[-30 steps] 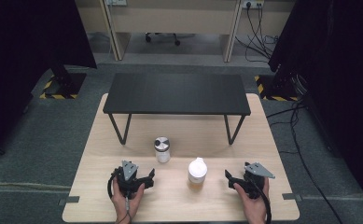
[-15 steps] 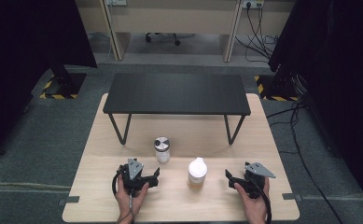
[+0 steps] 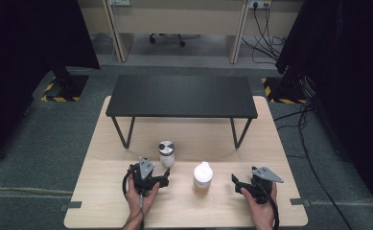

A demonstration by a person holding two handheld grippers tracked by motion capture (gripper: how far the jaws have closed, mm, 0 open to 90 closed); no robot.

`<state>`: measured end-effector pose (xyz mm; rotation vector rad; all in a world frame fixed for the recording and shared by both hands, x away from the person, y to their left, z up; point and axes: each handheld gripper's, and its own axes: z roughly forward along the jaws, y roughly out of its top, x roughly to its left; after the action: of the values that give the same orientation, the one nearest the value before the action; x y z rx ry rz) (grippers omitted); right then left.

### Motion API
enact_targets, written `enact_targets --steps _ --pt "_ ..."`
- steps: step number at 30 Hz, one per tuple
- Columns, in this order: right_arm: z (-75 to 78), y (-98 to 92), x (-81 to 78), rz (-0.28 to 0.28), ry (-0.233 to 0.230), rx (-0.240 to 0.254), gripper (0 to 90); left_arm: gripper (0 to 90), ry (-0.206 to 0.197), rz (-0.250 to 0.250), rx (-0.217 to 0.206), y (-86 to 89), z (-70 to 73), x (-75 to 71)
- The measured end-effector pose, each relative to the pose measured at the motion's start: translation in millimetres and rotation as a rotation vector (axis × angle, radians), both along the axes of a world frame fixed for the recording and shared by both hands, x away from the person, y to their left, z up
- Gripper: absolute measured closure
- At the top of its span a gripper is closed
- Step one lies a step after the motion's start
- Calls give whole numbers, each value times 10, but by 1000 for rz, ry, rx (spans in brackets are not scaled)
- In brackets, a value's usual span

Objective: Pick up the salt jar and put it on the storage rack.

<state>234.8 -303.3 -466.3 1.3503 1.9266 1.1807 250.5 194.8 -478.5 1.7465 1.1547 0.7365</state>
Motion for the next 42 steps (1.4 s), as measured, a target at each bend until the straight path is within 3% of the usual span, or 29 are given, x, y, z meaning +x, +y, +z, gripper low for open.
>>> enact_targets --steps 21,42 --pt "1 9 0 5 -3 -8 76 10 5 -1 -10 0 -1 44" --pt "8 18 4 10 0 -16 75 11 33 -12 -1 -152 36 286"
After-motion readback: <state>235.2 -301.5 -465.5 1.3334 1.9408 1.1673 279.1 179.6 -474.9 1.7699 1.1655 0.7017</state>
